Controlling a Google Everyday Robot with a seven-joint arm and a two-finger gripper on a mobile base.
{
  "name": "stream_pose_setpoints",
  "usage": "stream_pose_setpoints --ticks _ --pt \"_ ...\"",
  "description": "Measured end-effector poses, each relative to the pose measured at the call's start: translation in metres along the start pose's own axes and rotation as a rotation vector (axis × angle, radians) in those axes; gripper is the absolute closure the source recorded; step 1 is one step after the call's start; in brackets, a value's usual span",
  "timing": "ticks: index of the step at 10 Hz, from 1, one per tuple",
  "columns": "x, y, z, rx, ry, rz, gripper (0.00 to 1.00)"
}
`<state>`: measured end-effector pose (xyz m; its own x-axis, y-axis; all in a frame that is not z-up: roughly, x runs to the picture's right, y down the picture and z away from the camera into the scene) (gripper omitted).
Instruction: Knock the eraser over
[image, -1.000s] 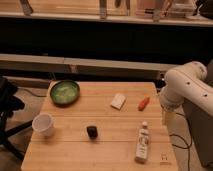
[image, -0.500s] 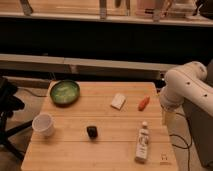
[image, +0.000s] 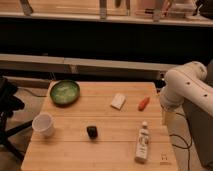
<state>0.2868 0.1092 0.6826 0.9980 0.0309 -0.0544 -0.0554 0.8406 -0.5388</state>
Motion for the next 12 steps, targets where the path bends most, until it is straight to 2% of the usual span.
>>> stream_pose_setpoints --ticks 1,3,8,12 --pt "-0.005 0.002 0.0 0.005 0.003 -0.02 0.2" --pt "-0.033 0.006 0.001 0.015 0.009 -0.093 0.2" --pt "-0.047 0.013 0.003 0.031 0.028 -0.154 0.2" --pt "-0.084 0.029 0.009 0.045 0.033 -0.257 0.2"
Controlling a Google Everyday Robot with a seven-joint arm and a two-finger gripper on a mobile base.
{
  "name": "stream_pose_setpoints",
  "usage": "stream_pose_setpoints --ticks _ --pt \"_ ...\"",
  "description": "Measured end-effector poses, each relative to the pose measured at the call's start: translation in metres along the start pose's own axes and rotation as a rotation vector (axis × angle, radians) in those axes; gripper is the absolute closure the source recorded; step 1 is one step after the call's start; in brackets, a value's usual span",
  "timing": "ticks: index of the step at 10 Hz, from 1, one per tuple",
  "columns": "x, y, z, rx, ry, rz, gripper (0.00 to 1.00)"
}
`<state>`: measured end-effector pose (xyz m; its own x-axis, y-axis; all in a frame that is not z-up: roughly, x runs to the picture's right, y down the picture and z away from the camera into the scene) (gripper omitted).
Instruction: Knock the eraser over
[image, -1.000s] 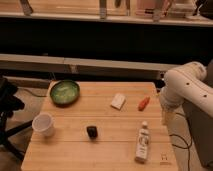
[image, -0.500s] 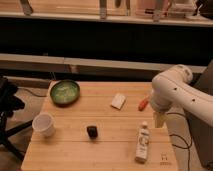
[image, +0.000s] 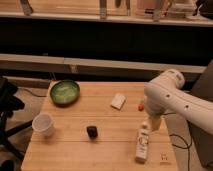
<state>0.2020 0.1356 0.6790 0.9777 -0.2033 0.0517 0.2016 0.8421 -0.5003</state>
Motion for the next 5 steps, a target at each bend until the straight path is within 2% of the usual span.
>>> stream_pose_setpoints --ticks 3,5 --pt "-0.004 0.007 0.003 0.004 0.004 -0.034 0.2" --pt "-0.016 0.01 0.004 0.009 0.004 -0.078 0.2"
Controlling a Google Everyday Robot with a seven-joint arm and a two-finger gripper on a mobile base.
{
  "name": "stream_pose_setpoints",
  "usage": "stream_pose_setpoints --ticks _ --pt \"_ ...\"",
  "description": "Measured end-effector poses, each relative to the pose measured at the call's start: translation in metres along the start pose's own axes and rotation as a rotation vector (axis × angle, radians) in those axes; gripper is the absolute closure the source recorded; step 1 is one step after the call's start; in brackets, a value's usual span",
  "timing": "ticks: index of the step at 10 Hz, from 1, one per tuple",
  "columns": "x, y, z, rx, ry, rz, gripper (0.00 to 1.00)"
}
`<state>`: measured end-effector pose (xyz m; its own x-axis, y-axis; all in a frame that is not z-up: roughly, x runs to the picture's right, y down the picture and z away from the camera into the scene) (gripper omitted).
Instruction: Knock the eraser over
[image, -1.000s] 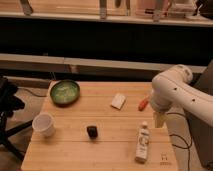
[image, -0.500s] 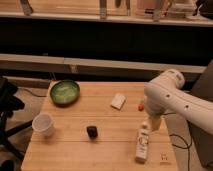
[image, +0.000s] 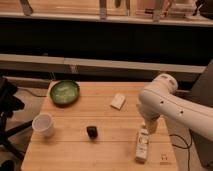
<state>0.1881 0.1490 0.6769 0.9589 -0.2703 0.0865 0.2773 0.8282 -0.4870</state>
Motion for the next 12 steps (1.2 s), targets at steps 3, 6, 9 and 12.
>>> stream_pose_setpoints --ticks 3,6,9,12 --pt "-0.02 0.002 0.001 0.007 -0.003 -0.059 0.2" --pt "-0.027 0.009 0.003 0.006 -0.016 -0.089 0.2" --pt "-0.041 0.013 0.007 0.008 -0.026 -0.121 0.2" --pt "-0.048 0.015 0.009 0.011 -0.035 -0.149 0.2"
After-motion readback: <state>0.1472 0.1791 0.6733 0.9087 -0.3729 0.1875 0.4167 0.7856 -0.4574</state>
